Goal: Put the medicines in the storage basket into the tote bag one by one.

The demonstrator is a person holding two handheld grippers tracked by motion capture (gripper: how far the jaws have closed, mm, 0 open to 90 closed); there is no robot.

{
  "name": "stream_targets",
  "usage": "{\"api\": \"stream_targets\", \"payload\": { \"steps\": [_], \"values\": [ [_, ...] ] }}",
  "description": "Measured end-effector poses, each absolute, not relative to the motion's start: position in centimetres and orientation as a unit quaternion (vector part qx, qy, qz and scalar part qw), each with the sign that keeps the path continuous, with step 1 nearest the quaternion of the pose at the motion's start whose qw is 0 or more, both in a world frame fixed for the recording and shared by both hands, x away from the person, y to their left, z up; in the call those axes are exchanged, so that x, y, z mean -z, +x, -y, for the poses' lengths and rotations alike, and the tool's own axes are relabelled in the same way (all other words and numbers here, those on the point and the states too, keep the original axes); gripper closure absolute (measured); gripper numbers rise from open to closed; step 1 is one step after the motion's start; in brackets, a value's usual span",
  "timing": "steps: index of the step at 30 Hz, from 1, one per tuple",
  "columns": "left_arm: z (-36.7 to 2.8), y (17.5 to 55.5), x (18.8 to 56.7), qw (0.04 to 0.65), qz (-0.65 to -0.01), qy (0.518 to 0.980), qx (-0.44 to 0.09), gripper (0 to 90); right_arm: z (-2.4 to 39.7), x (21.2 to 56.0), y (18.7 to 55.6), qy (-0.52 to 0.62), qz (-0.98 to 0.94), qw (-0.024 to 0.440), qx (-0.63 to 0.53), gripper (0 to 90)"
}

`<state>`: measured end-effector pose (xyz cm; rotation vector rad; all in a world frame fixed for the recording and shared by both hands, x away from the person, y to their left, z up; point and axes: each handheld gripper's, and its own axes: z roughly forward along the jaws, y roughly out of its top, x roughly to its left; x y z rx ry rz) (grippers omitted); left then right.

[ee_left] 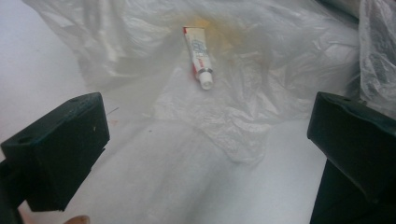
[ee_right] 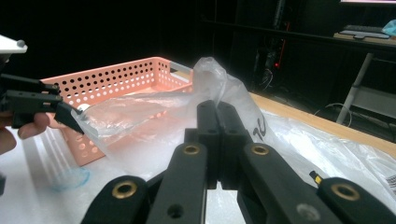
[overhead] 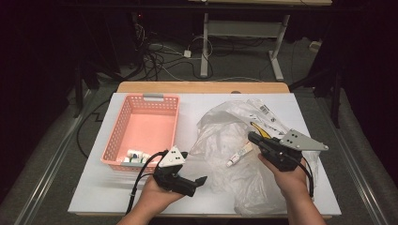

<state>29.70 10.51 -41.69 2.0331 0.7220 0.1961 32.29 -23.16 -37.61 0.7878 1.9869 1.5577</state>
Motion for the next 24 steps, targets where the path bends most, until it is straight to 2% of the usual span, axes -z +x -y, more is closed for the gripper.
{"api": "stream_targets", "payload": {
  "steps": [8,24],
  "values": [
    [-12.5,30.3,41.2,0.472,-0.312,0.82,-0.09,0.0,23.5,37.6,32.4,0.291,-0.726,0.246,-0.572,90.0],
    [-18.5,32.3,40.7,0.467,-0.388,0.783,-0.136,0.0,23.6,37.7,32.5,0.292,-0.727,0.248,-0.569,90.0]
  ]
}}
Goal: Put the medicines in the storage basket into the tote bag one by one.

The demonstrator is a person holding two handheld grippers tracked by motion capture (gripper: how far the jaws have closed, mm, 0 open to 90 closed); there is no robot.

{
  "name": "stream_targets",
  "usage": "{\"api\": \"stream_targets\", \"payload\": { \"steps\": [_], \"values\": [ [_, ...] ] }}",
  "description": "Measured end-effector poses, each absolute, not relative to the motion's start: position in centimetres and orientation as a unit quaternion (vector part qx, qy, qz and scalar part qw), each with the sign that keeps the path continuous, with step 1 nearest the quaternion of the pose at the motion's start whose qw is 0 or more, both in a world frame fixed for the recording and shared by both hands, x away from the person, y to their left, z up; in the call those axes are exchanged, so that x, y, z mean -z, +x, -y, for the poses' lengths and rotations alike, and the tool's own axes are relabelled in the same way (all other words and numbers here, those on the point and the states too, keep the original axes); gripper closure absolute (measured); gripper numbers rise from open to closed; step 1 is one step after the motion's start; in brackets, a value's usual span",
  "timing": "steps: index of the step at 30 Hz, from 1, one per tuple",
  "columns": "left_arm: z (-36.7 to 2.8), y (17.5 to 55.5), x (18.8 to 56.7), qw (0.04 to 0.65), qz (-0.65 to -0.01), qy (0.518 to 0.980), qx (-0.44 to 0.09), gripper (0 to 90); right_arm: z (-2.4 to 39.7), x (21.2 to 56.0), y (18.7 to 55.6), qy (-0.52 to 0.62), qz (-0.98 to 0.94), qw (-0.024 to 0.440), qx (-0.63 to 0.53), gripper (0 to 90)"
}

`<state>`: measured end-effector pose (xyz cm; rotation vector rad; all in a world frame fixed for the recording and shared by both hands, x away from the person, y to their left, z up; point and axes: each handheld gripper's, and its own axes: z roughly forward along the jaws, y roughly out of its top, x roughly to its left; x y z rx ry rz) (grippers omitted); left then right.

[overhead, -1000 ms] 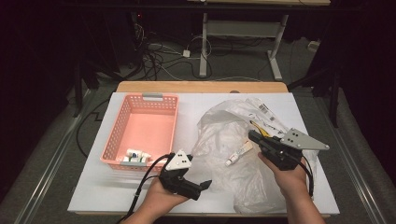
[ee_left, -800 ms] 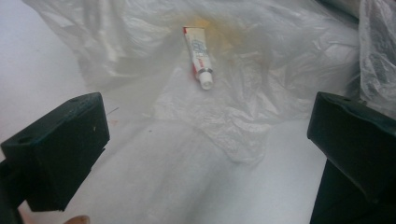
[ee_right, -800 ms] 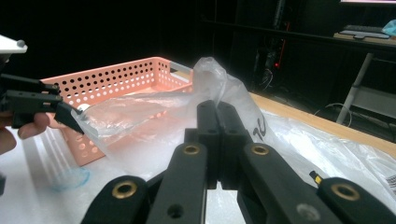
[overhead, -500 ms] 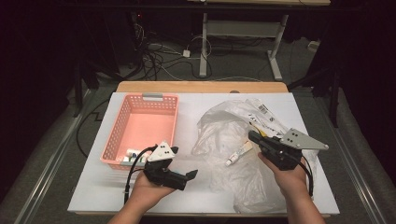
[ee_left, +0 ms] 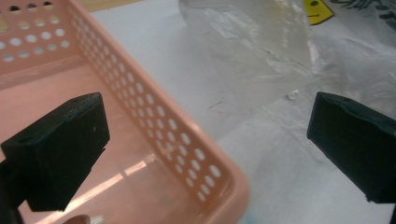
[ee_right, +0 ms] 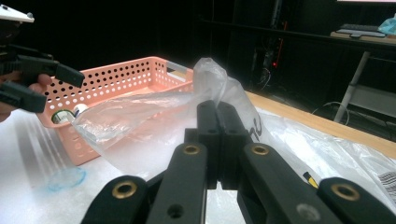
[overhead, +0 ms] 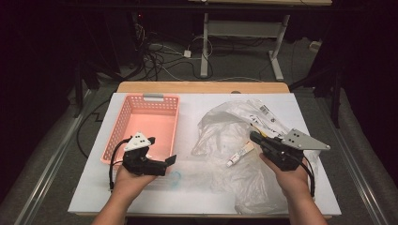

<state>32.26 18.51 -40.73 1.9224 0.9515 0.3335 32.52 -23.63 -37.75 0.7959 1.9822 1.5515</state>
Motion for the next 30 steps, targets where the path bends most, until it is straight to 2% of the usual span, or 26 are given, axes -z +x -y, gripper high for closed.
{"api": "stream_targets", "payload": {
  "steps": [19,30],
  "values": [
    [-24.7,33.5,41.0,0.428,-0.469,0.754,-0.17,0.0,23.8,37.7,32.5,0.292,-0.727,0.248,-0.57,90.0],
    [-25.3,33.6,41.4,0.412,-0.484,0.752,-0.175,0.0,23.6,37.9,32.6,0.294,-0.728,0.245,-0.569,90.0]
  ]
}}
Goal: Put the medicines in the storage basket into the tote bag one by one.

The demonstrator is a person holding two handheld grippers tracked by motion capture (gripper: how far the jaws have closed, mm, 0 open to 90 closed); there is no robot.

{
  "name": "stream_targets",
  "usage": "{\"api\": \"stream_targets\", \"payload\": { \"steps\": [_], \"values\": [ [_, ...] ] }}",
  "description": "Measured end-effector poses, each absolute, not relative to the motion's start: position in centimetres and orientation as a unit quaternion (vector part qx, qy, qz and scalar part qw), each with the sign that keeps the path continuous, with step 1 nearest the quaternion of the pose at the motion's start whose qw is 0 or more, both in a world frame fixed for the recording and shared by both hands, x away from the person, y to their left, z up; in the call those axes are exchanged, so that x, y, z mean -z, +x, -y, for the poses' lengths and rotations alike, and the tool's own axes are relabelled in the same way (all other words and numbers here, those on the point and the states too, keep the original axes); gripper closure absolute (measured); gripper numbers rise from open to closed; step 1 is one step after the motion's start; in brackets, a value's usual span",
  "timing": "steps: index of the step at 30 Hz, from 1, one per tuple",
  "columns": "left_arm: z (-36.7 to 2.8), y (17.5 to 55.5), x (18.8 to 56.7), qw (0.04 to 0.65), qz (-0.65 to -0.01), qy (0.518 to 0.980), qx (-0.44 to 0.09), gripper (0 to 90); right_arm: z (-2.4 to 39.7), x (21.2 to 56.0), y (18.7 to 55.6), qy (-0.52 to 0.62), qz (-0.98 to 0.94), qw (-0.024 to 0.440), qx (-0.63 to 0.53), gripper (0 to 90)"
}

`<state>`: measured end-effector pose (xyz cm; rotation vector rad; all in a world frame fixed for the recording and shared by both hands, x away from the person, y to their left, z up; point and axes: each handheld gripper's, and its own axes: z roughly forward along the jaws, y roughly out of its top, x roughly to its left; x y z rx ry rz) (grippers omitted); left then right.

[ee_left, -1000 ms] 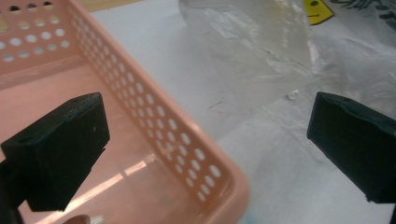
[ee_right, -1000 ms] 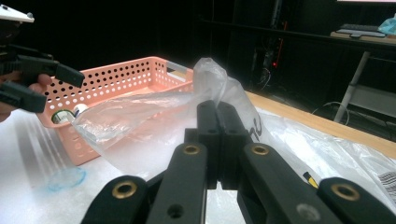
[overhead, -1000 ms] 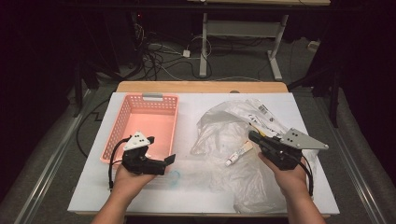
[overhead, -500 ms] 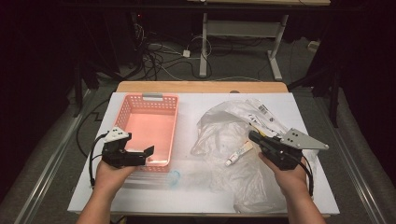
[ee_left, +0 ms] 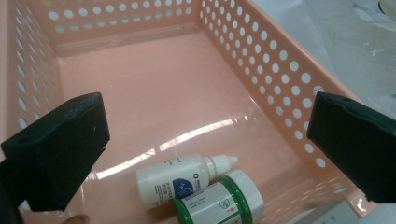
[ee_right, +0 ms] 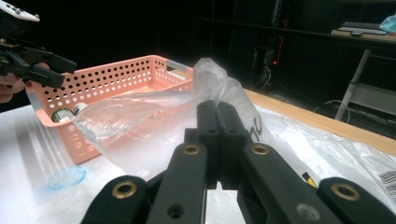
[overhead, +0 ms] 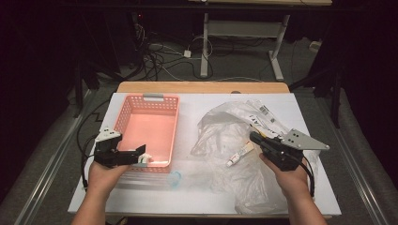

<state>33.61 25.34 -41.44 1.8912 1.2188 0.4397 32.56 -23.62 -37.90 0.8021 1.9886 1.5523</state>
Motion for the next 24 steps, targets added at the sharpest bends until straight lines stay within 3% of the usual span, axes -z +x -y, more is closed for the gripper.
{"api": "stream_targets", "payload": {
  "steps": [14,15,24],
  "values": [
    [-24.4,34.3,41.5,0.363,-0.493,0.775,-0.157,1.7,23.6,37.9,32.6,0.293,-0.729,0.246,-0.568,90.0],
    [-24.1,34.7,41.5,0.326,-0.493,0.791,-0.157,1.7,23.6,37.9,32.6,0.292,-0.729,0.246,-0.567,90.0],
    [-24.0,36.6,40.8,0.26,-0.523,0.807,-0.09,5.5,23.6,37.7,32.4,0.292,-0.726,0.245,-0.572,90.0]
  ]
}}
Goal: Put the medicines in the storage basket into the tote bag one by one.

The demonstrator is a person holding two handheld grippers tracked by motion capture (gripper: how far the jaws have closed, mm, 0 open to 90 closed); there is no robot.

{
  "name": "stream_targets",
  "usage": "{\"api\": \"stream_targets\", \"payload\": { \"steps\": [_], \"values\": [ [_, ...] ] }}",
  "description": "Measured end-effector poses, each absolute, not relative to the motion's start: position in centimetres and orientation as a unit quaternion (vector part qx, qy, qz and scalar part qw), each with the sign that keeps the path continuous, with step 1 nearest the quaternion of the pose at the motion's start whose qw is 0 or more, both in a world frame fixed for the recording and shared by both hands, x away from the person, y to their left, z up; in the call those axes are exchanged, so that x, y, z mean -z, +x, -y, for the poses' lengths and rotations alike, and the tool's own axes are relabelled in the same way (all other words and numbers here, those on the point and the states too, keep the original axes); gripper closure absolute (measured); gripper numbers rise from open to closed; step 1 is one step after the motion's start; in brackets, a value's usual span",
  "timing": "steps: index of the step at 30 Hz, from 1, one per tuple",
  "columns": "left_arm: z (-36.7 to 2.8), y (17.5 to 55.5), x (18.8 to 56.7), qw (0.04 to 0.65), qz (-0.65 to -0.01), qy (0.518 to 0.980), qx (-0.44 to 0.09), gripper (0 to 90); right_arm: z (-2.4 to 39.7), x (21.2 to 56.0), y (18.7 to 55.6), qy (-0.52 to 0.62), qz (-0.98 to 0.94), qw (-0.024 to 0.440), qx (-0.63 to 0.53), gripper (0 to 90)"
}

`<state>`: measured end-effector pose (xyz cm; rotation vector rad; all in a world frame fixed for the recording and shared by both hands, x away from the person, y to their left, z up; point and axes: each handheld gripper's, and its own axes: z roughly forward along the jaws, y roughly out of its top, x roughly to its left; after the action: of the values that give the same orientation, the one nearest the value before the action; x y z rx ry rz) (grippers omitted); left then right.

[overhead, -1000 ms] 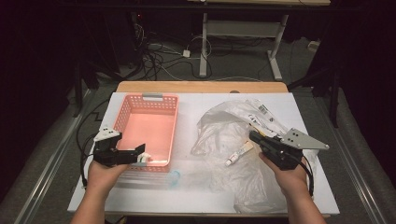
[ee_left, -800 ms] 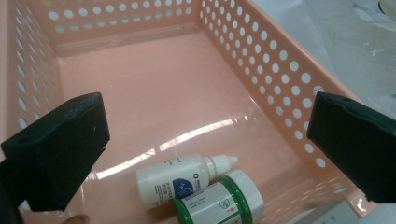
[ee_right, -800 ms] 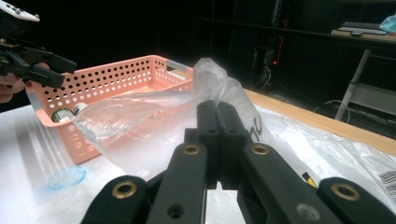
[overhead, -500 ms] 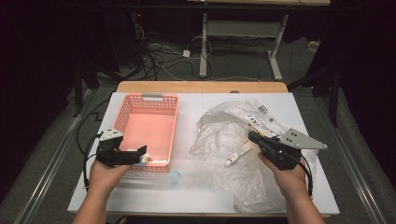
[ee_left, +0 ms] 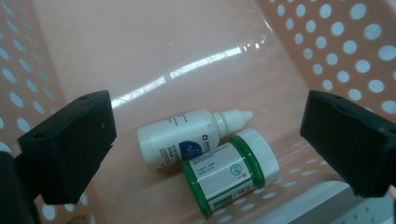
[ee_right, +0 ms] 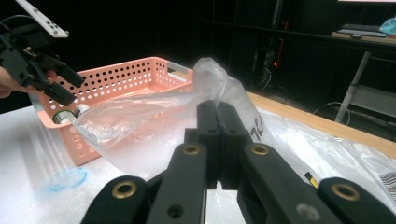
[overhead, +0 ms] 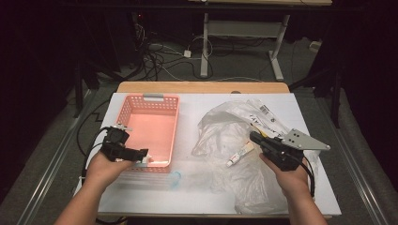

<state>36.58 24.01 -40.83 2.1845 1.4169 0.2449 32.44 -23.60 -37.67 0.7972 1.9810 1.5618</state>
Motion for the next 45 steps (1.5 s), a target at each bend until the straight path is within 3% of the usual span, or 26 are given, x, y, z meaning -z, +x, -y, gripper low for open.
{"api": "stream_targets", "payload": {
  "steps": [9,11,22,34,45],
  "values": [
    [-23.8,37.7,41.8,0.2,-0.56,0.803,-0.034,9.9,23.5,37.6,32.4,0.288,-0.729,0.246,-0.571,90.0],
    [-23.7,38.1,41.7,0.188,-0.567,0.802,-0.024,14.5,23.4,37.7,32.3,0.289,-0.728,0.246,-0.571,90.0],
    [-22.9,39.4,41.8,0.121,-0.575,0.809,0.039,16.4,23.4,37.9,32.4,0.29,-0.73,0.243,-0.569,90.0],
    [-22.4,39.9,41.8,0.077,-0.575,0.811,0.075,22.9,23.2,37.9,32.4,0.286,-0.73,0.245,-0.57,90.0],
    [-22.4,40.6,43.0,0.083,-0.59,0.796,0.105,28.8,23.2,38.0,32.5,0.288,-0.732,0.243,-0.567,90.0]
  ]
}}
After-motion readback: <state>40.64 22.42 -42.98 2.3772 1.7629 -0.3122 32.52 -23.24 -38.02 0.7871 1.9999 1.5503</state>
